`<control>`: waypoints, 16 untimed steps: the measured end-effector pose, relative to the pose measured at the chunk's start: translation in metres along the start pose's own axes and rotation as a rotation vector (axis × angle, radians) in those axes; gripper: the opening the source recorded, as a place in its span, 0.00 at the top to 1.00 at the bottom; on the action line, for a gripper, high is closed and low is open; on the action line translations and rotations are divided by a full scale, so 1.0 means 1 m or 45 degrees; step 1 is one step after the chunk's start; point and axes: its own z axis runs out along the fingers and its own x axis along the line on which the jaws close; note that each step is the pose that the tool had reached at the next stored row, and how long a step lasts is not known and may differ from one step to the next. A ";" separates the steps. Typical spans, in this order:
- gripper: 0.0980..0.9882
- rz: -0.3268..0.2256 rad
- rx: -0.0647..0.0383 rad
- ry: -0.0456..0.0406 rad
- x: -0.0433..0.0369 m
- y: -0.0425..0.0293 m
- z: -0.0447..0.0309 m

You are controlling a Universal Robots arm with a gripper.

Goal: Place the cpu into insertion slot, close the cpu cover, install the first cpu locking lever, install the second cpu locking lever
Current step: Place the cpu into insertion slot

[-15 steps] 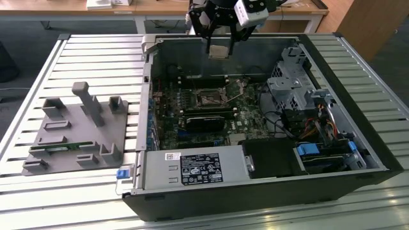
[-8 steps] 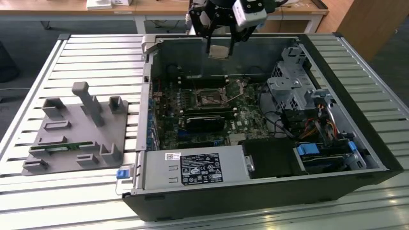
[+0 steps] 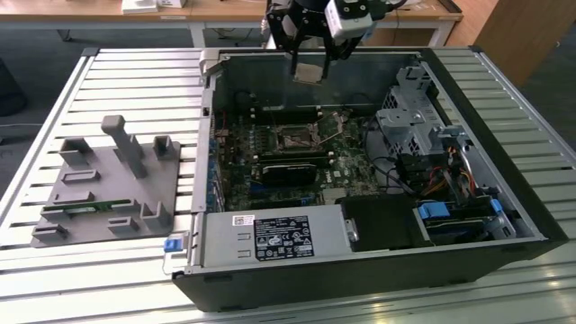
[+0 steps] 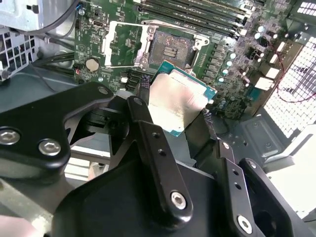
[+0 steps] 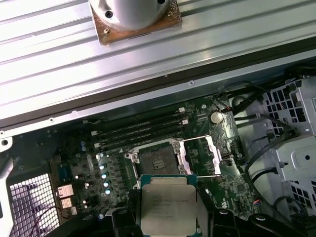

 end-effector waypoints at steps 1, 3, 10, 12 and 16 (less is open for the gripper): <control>0.51 0.007 0.000 -0.001 0.0000 0.0000 0.0000; 0.51 0.022 0.000 -0.002 0.0000 0.0000 0.0001; 0.51 0.080 -0.001 -0.007 0.0000 0.0000 0.0007; 0.51 0.104 -0.001 -0.010 0.0000 0.0000 0.0010; 0.51 0.149 -0.002 -0.014 0.0000 -0.0001 0.0014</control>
